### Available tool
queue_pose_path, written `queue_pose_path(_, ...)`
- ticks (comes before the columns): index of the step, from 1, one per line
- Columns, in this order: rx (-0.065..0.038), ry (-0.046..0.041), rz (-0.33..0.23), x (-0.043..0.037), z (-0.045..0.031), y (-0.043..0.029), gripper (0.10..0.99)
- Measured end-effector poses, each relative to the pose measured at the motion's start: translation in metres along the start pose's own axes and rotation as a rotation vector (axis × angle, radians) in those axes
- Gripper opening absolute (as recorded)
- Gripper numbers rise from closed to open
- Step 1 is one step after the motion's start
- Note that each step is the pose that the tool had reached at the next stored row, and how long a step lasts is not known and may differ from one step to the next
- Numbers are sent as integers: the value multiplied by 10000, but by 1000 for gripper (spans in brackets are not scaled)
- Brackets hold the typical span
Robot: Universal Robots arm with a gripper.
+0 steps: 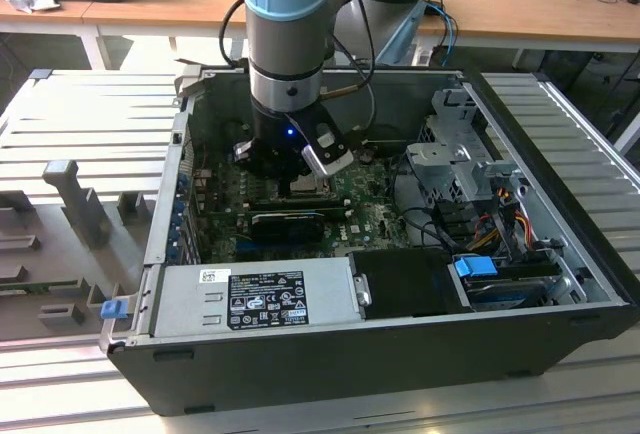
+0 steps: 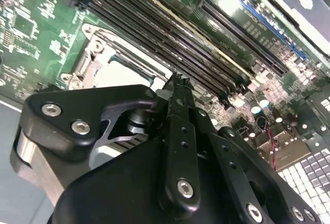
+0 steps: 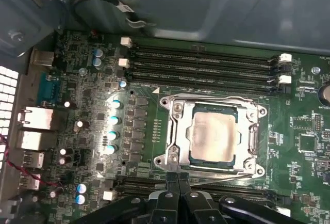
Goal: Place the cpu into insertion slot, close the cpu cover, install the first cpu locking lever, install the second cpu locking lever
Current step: 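Install the second cpu locking lever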
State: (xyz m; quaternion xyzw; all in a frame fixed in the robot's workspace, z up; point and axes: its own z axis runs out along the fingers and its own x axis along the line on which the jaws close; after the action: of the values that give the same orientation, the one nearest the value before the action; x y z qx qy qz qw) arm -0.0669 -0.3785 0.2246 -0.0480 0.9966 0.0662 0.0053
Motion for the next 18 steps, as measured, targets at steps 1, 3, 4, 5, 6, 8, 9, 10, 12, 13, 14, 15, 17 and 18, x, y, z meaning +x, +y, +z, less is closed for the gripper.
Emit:
queue_pose_path(1,-6,-2,0,6,1,1,106)
queue_pose_path(3,-26,-3,-2,8,4,0,106)
queue_pose_path(4,-32,-4,-1,9,11,-1,106)
queue_pose_path(5,-35,-4,-1,9,17,-2,106)
queue_pose_path(6,-39,-4,0,9,28,-3,106)
queue_pose_path(8,-55,-5,-2,12,66,-8,106)
queue_pose_path(9,-78,-7,1,18,85,-10,106)
queue_pose_path(10,-132,-12,-2,21,89,-13,106)
queue_pose_path(12,-314,-31,-1,31,89,-47,106)
queue_pose_path(13,-378,-37,-1,33,89,-58,106)
queue_pose_path(14,-587,-57,0,40,83,-118,106)
queue_pose_path(15,-806,-78,0,45,77,-167,106)
queue_pose_path(17,-1163,-112,-1,54,73,-208,106)
queue_pose_path(18,-1225,-118,1,64,75,-213,106)
